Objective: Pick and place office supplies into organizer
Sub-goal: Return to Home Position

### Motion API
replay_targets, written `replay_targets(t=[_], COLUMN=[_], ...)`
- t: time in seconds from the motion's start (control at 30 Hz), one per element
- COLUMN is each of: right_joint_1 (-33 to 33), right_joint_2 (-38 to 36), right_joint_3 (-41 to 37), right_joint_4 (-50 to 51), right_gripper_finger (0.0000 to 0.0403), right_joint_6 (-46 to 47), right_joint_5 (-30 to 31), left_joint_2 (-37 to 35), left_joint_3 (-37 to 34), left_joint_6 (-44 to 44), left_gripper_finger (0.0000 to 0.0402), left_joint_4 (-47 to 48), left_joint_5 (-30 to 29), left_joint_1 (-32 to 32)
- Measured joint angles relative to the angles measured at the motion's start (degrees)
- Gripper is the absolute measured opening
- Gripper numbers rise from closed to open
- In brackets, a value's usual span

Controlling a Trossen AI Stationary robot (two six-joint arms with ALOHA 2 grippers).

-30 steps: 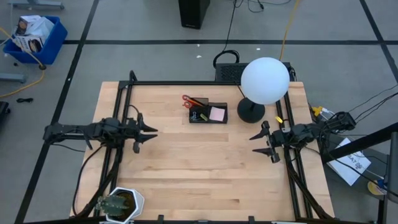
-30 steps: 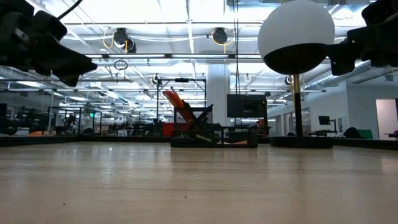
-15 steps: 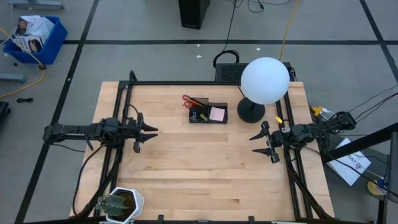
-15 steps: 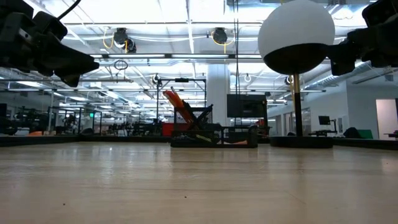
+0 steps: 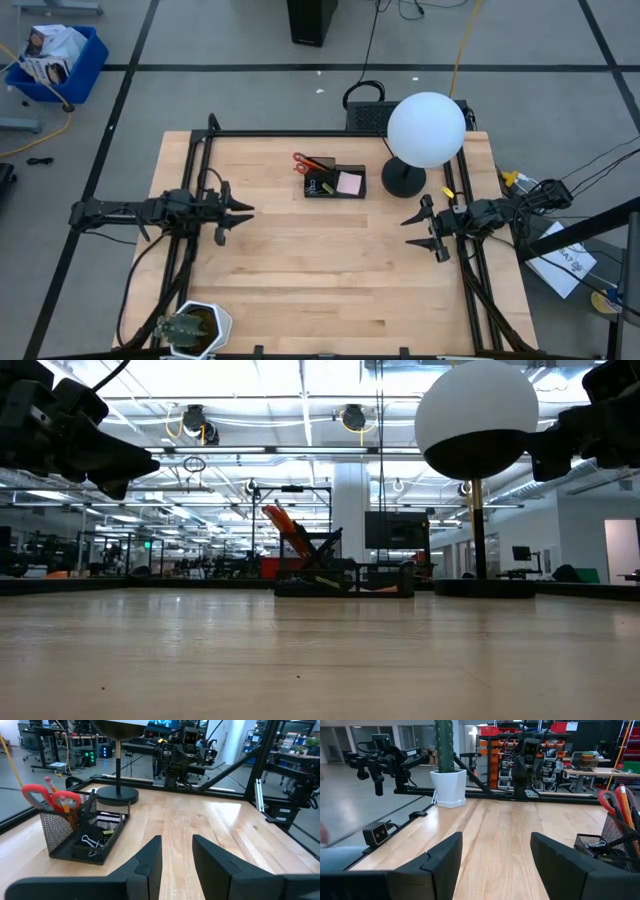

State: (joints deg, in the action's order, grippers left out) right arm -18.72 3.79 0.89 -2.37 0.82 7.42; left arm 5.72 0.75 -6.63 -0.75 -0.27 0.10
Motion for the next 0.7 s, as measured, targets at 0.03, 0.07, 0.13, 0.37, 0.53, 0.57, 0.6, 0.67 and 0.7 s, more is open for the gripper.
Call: replay_targets(t=[0.03,0.07,0.13,0.37,0.53,0.57,0.6,0.67,0.7], right_joint_1=[0.00,0.00,0.00,0.00,0.00,0.00,0.00,0.00,0.00], right_joint_2=[0.00,0.00,0.00,0.00,0.00,0.00,0.00,0.00,0.00], right_joint_3=[0.00,0.00,0.00,0.00,0.00,0.00,0.00,0.00,0.00], right_joint_4=[0.00,0.00,0.00,0.01,0.02,0.01,0.00,0.01,0.02], right_gripper_finger=[0.0229,0.0230,0.0230,0.0227,0.0231,0.0232,0.0232,0.0232,0.0232], right_joint_6=[0.00,0.00,0.00,0.00,0.00,0.00,0.00,0.00,0.00], right_joint_5=[0.00,0.00,0.00,0.00,0.00,0.00,0.00,0.00,0.00], left_joint_2=[0.00,0.00,0.00,0.00,0.00,0.00,0.00,0.00,0.00], left_joint_3=[0.00,-0.01,0.00,-0.01,-0.02,-0.02,-0.02,-0.02,-0.02], left_joint_6=[0.00,0.00,0.00,0.00,-0.02,-0.02,-0.02,-0.02,-0.02], left_gripper_finger=[0.0113,0.0113,0.0113,0.0113,0.0113,0.0113,0.0113,0.0113,0.0113], left_joint_4=[0.00,0.00,0.00,0.02,0.02,0.04,0.04,0.04,0.04], left_joint_5=[0.00,-0.02,-0.02,-0.04,-0.04,-0.06,-0.07,-0.07,-0.07], left_joint_1=[0.00,0.00,0.00,0.00,0.00,0.00,0.00,0.00,0.00])
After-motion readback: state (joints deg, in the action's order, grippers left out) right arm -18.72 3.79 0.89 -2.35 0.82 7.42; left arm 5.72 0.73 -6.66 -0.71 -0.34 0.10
